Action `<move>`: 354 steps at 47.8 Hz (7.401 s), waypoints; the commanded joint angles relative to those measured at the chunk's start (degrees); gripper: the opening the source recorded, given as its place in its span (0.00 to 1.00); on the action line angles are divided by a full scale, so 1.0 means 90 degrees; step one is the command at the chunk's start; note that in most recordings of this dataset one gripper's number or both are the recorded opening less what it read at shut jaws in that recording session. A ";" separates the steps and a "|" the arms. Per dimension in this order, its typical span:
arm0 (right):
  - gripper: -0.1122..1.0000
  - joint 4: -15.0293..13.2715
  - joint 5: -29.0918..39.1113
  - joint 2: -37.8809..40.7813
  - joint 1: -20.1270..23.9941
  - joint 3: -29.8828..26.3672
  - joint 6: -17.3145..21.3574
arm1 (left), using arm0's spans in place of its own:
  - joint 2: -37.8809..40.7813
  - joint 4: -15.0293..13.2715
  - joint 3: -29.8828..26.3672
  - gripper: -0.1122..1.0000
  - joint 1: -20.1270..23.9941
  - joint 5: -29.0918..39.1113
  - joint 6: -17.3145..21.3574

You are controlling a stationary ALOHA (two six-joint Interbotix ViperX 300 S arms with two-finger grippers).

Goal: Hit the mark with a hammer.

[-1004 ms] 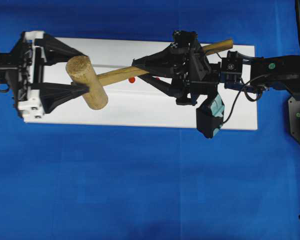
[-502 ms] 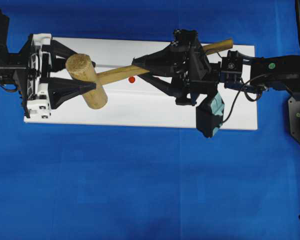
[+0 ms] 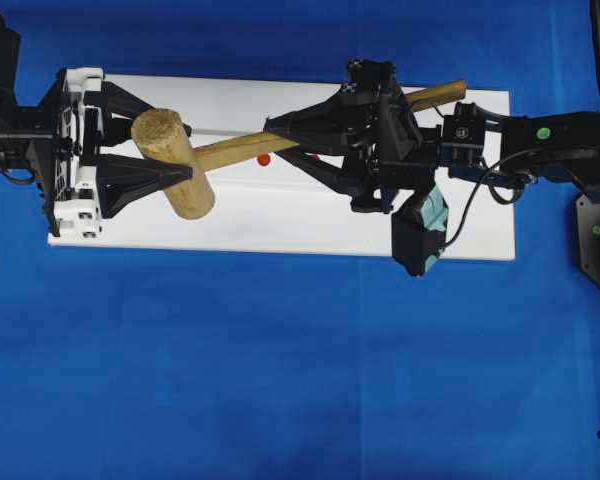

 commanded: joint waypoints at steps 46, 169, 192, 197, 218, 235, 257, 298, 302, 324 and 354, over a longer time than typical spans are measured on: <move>0.95 0.1113 0.1592 -0.0586 0.0107 -0.0215 0.1680 | 0.0039 0.0020 -0.0195 0.53 0.0029 0.0137 0.3271; 0.12 0.1152 0.2119 -0.0693 -0.0029 0.0312 0.3994 | -0.2021 0.0000 0.0576 0.89 -0.0195 0.1641 0.2734; 0.12 0.1152 0.2168 -0.0664 -0.0117 0.0293 0.4209 | -0.3213 0.0010 0.1025 0.89 -0.0137 0.2568 0.2695; 0.12 0.1152 0.2109 -0.0615 -0.0273 0.0244 0.4209 | -0.3154 0.0000 0.1035 0.89 -0.0137 0.2568 0.2686; 0.12 0.1152 0.2021 -0.0420 -0.0459 0.0146 0.4219 | -0.3145 0.0010 0.1074 0.89 -0.0146 0.2568 0.2676; 0.12 0.1270 0.1689 0.1006 -0.0449 0.0166 0.4756 | -0.3135 0.0000 0.1084 0.89 -0.0137 0.2568 0.2676; 0.12 0.1143 0.1689 0.0107 -0.0479 0.0293 0.4756 | -0.3135 0.0000 0.1084 0.89 -0.0137 0.2568 0.2676; 0.12 0.1729 0.1621 0.0391 -0.0576 0.1279 0.4883 | -0.3135 0.0010 0.1084 0.89 -0.0146 0.2549 0.2676; 0.12 0.1729 0.1582 0.0264 -0.0576 0.1328 0.4883 | -0.3135 0.0010 0.1084 0.89 -0.0146 0.2549 0.2676; 0.12 0.1445 0.1953 -0.1758 -0.0566 0.1602 0.4707 | -0.3154 0.0010 0.1084 0.89 -0.0137 0.2559 0.2676; 0.12 0.1699 0.1963 -0.1299 -0.0576 0.2578 0.4805 | -0.3174 0.0000 0.1084 0.89 -0.0137 0.2510 0.2676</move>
